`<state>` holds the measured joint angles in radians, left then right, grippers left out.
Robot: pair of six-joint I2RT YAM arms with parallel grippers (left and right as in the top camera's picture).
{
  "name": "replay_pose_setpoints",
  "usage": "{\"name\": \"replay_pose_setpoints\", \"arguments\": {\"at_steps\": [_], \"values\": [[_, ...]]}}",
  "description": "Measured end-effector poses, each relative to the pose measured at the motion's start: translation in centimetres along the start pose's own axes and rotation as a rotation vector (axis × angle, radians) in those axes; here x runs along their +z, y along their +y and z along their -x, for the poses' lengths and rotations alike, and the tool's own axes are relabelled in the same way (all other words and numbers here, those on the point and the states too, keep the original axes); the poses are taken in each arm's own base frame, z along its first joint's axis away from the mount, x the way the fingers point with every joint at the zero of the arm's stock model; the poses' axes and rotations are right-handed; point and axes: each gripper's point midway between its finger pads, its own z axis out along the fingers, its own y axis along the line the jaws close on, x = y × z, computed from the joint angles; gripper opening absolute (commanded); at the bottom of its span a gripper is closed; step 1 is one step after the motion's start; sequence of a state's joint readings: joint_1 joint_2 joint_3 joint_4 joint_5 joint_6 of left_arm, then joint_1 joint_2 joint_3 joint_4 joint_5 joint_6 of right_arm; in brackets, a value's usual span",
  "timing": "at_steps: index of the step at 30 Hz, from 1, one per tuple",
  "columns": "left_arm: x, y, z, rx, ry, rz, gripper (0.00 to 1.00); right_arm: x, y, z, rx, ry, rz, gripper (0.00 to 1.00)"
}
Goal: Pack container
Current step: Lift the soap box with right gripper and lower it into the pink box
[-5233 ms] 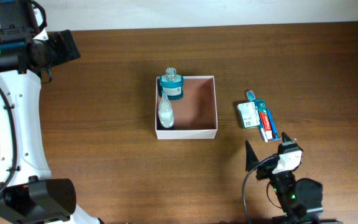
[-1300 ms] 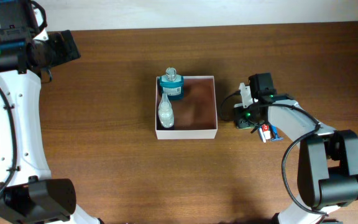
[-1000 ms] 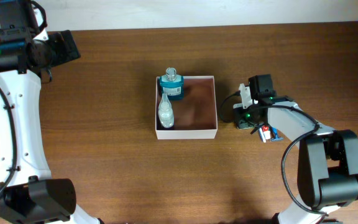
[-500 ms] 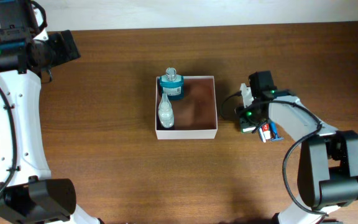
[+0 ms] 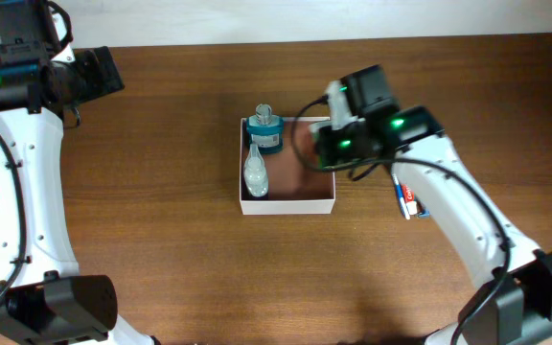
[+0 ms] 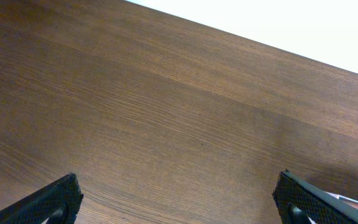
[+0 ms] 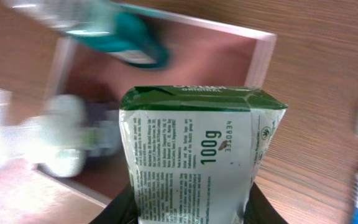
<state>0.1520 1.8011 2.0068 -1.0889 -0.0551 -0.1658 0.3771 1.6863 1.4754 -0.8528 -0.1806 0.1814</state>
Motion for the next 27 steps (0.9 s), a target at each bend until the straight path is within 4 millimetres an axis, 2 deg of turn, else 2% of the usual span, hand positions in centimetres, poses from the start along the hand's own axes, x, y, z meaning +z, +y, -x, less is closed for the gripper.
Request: {"name": "replay_pose_setpoints", "arguments": {"at_steps": [1, 3, 6, 13, 21, 27], "values": [[0.0, 0.0, 0.0, 0.0, 0.0, 0.0, 1.0, 0.5, 1.7, -0.2, -0.016, 0.001, 0.014, 0.3], [0.0, 0.0, 0.0, 0.0, 0.0, 0.0, 1.0, 1.5, 3.1, -0.7, -0.023, 0.011, -0.007, 0.31], [0.0, 0.0, 0.0, 0.0, 0.0, 0.0, 1.0, 3.2, 3.7, -1.0, -0.021, 0.024, -0.035, 0.31], [0.0, 0.0, 0.0, 0.0, 0.0, 0.0, 1.0, 6.8, 2.9, -1.5, 0.016, 0.06, -0.072, 0.31], [0.0, 0.0, 0.0, 0.0, 0.0, 0.0, 1.0, 9.2, 2.3, -1.7, 0.045, 0.072, -0.09, 0.31], [0.0, 0.0, 0.0, 0.0, 0.0, 0.0, 1.0, 11.2, 1.6, -2.5, 0.072, 0.107, -0.115, 0.31]]}}
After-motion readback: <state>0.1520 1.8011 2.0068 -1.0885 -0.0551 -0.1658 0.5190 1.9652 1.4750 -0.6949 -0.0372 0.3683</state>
